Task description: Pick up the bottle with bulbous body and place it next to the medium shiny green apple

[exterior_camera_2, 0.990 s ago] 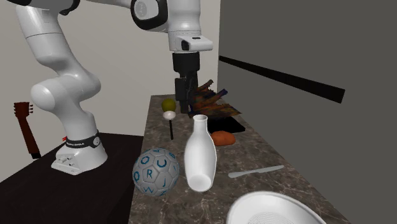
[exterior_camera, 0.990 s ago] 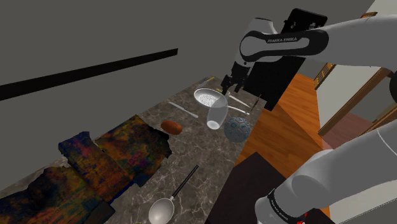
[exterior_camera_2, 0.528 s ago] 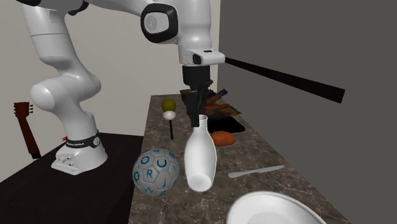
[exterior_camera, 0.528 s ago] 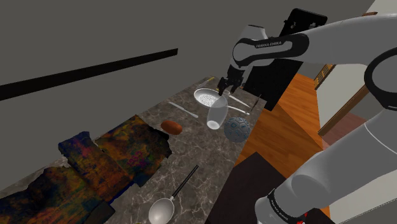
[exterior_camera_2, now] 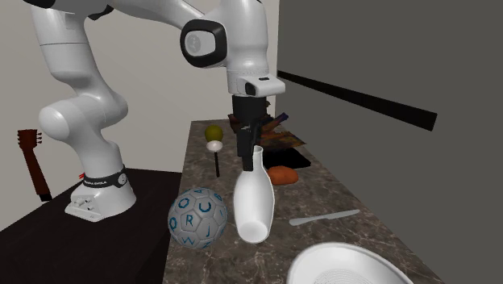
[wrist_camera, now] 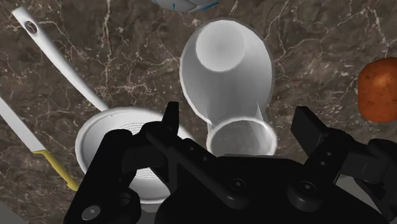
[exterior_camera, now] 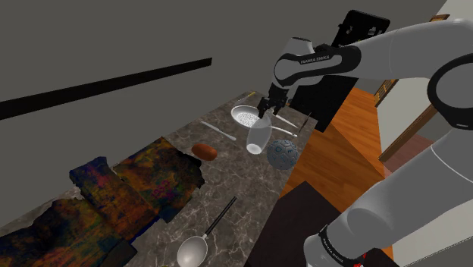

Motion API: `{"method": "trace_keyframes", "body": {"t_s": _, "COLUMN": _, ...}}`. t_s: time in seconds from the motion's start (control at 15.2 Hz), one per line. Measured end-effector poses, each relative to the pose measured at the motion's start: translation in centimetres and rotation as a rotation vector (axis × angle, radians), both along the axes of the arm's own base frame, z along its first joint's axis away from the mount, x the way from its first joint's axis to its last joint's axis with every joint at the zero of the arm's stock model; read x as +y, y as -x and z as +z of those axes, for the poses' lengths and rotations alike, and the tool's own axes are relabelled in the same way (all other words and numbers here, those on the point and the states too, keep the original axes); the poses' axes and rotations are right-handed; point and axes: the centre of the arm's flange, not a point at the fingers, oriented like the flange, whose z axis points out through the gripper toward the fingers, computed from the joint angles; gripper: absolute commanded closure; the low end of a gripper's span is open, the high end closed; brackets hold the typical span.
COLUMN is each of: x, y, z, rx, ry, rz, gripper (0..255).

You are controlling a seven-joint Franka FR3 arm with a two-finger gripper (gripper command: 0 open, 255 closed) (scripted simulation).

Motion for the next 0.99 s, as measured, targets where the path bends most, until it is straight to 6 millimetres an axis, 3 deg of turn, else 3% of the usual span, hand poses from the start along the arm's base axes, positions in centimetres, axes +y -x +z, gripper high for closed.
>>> {"method": "trace_keyframes", "body": {"t_s": 0.13, "x": 0.00, "y": 0.00, "z": -0.01, "rx": 0.000, "ry": 0.000, "rz": 0.000, "gripper": 0}}
{"method": "trace_keyframes", "body": {"t_s": 0.2, "x": 0.00, "y": 0.00, "z": -0.01, "rx": 0.000, "ry": 0.000, "rz": 0.000, "gripper": 255}}
{"method": "trace_keyframes", "body": {"t_s": 0.99, "x": 0.03, "y": -0.10, "z": 0.70, "rx": 0.000, "ry": 0.000, "rz": 0.000, "gripper": 255}}
